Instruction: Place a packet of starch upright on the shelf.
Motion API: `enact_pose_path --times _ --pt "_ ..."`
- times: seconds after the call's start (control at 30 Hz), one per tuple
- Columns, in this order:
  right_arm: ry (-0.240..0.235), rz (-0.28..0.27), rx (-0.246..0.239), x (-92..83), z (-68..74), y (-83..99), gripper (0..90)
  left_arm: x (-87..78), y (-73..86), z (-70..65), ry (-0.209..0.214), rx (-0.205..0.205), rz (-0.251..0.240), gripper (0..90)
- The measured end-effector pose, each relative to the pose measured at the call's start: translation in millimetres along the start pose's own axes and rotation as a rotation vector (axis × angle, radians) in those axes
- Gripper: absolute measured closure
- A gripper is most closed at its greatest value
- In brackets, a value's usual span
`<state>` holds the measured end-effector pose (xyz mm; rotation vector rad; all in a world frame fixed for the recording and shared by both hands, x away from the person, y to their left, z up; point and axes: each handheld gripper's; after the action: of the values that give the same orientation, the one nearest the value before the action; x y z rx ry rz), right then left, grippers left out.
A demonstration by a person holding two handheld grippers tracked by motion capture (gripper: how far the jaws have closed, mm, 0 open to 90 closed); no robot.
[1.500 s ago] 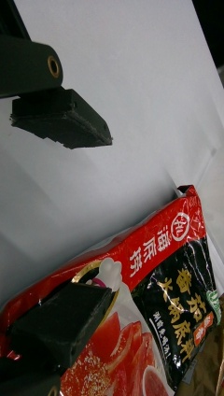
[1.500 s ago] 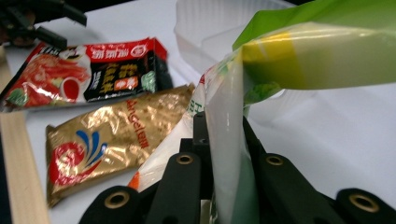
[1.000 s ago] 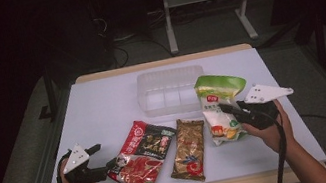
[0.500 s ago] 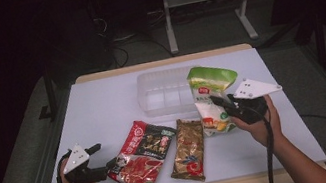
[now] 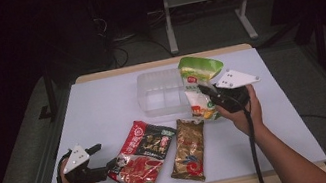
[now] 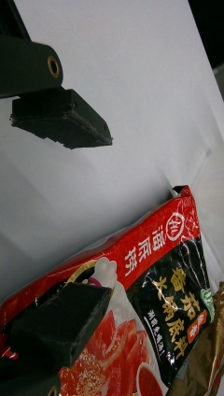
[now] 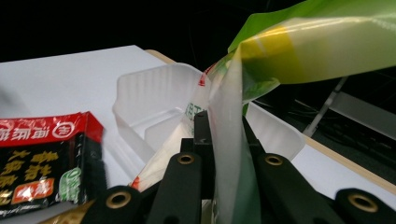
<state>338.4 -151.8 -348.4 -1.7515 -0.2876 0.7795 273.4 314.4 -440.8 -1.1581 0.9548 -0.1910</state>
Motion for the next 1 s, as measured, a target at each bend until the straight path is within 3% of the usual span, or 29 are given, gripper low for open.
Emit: enact_pose_path --times 0.57,1.0 --pt "0.076 -0.035 -0.017 33.2 -7.7 -28.0 83.8 1.4 0.4 -0.2 0.009 -0.001 -0.001 22.3" --pt "0.151 -0.007 -0.023 69.4 -22.8 -43.6 83.8 2.0 1.2 1.0 0.020 -0.007 -0.007 22.3"
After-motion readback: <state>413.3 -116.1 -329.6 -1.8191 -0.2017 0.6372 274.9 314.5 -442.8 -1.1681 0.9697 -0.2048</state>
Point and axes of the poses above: each handheld gripper's, and its own axes: x roughly forward along the jaws, y roughly out of its underside, z roughly to its left, and after that the axes turned 2 degrees about z, right-handed
